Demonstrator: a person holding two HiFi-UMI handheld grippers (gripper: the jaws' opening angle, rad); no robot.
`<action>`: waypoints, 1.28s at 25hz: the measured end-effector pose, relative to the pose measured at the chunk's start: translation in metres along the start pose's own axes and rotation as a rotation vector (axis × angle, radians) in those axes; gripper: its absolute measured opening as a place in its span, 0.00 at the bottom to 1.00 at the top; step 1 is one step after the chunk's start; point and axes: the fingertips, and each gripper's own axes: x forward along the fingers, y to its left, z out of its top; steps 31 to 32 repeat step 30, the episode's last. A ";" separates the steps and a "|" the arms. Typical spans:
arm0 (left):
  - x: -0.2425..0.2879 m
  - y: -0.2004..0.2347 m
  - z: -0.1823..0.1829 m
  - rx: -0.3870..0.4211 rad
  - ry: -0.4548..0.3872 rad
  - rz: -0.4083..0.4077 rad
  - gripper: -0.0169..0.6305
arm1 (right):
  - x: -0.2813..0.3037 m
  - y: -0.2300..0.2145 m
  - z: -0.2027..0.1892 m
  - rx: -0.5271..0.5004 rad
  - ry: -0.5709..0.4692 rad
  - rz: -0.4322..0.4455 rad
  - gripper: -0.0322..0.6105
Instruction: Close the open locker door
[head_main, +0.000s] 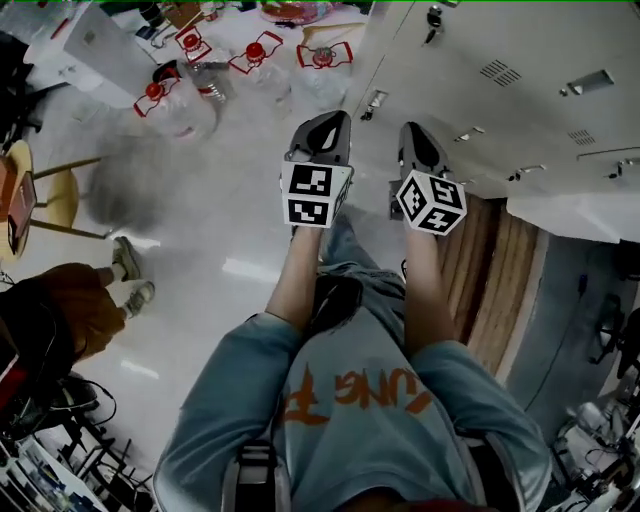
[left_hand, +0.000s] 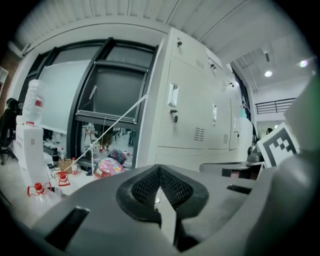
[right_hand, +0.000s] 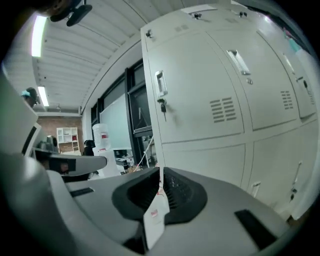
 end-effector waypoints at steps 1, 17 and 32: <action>-0.005 -0.007 0.012 0.007 -0.020 -0.002 0.05 | -0.011 -0.001 0.014 -0.018 -0.017 0.003 0.12; -0.013 -0.053 0.084 0.088 -0.161 -0.028 0.05 | -0.061 -0.014 0.101 -0.155 -0.135 0.020 0.12; -0.020 -0.090 0.093 0.120 -0.178 -0.082 0.05 | -0.097 -0.010 0.121 -0.222 -0.192 0.029 0.11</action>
